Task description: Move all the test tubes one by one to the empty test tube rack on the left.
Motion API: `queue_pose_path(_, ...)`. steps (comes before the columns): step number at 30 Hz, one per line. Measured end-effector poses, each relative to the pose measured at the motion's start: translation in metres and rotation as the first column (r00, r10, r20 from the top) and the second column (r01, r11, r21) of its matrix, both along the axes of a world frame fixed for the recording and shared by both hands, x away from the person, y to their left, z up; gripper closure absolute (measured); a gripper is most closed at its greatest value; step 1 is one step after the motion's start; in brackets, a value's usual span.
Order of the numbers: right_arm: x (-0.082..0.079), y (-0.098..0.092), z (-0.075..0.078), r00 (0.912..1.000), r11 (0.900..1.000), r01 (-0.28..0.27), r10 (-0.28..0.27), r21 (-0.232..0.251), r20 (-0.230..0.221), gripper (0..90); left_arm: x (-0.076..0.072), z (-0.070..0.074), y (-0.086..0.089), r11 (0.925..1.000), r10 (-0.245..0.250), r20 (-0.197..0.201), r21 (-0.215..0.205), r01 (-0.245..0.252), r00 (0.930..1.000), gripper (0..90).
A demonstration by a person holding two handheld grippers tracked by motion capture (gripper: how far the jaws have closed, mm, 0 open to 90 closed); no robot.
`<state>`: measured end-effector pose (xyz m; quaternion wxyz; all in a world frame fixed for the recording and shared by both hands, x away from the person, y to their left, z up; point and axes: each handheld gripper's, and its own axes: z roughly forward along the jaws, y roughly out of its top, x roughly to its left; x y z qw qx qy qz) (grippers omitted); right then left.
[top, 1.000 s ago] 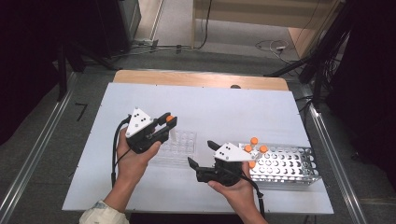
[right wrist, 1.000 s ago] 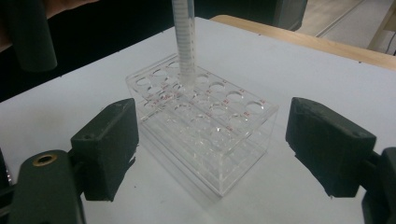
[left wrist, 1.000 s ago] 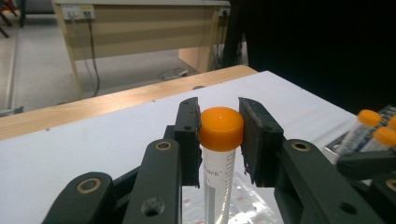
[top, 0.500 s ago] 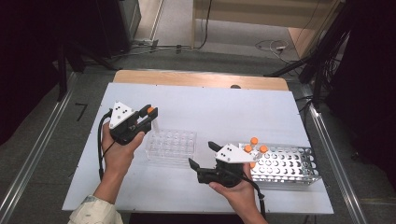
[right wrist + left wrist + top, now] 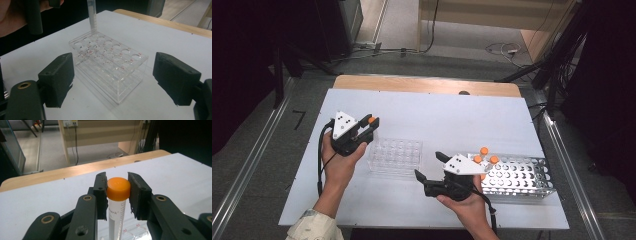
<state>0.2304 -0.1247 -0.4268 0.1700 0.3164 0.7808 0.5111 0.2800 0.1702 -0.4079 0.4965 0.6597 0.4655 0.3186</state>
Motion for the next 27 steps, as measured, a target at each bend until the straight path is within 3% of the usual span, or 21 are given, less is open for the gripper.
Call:
queue_pose_path(10,-0.001,-0.001,-0.001,1.0000,1.000,-0.001,0.001,-0.001,-0.007,16.1,-0.004,-0.025,0.001,1.0000,-0.002,-0.031,0.000,0.002,0.9995,70.0)
queue_pose_path(16,-0.002,0.002,-0.002,1.0000,1.000,-0.006,0.006,-0.005,-0.007,16.2,-0.005,-0.030,-0.002,0.9990,-0.001,-0.045,0.045,0.003,0.9990,69.9)
queue_pose_path(27,-0.001,0.001,-0.003,0.9999,1.000,-0.001,0.001,-0.007,-0.011,16.1,-0.004,-0.039,-0.005,0.9997,-0.006,-0.078,0.021,0.008,0.9969,67.8)
